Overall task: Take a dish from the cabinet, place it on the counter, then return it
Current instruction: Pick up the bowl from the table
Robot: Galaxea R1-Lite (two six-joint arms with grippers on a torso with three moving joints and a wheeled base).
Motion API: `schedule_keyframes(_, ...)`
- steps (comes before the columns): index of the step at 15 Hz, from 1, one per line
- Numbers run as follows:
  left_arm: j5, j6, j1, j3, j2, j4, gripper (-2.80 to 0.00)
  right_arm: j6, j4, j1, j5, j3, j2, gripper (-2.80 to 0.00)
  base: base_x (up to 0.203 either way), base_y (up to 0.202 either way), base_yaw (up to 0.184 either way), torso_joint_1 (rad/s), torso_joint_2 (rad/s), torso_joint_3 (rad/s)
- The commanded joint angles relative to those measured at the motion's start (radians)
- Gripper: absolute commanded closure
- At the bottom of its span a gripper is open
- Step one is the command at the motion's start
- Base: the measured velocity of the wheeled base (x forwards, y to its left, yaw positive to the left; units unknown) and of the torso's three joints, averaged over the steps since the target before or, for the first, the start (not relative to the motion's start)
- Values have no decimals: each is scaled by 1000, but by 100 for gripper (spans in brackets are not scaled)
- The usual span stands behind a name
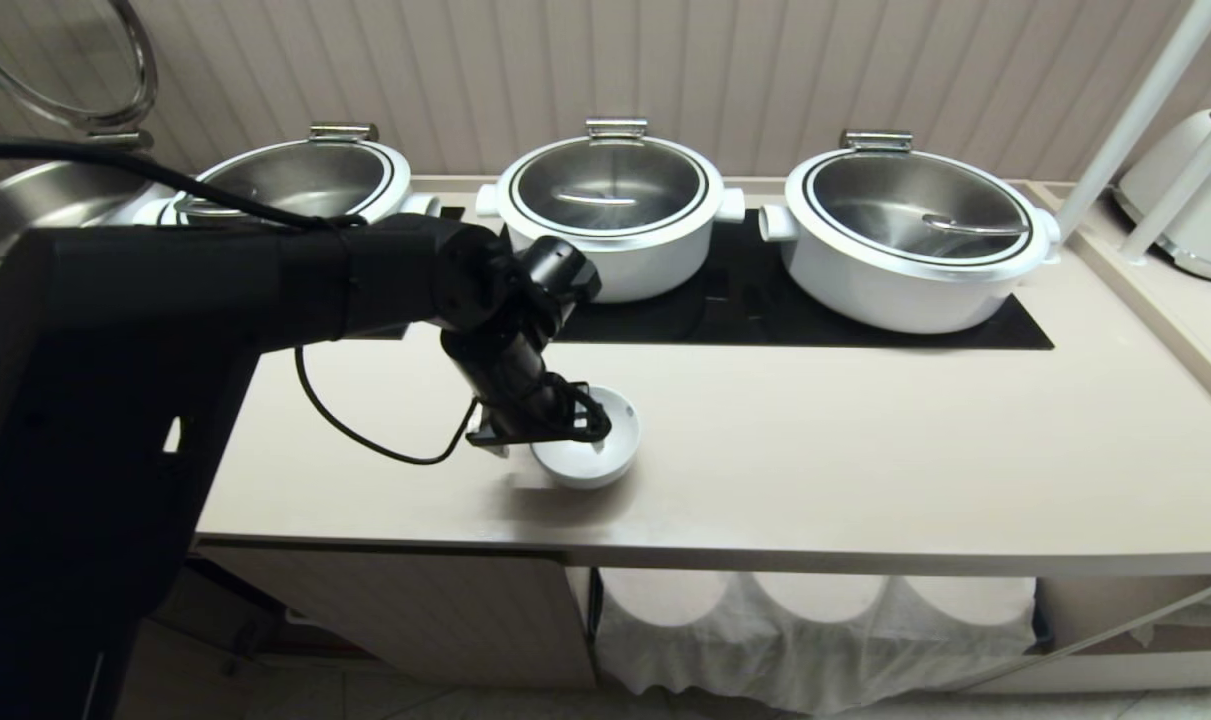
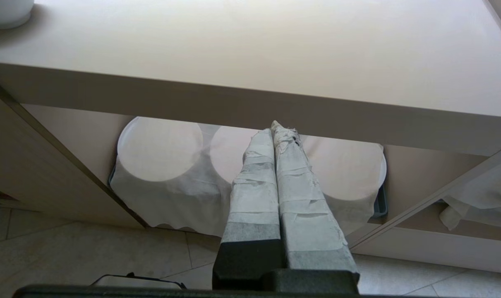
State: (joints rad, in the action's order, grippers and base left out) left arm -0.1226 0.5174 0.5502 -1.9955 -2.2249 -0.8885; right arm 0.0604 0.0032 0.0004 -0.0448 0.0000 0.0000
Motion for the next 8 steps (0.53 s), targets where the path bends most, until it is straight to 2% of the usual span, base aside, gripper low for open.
schedule_keyframes(1,-2,3,-1,0,1,-7,-280,1,0,0,-1,0,0,0,0,0,0,0,0,0)
schedule_keyframes(8,-3,2,-13,1,-4,-6,-280,0,0,0,0,0,0,0,0,0,0,0,0,0)
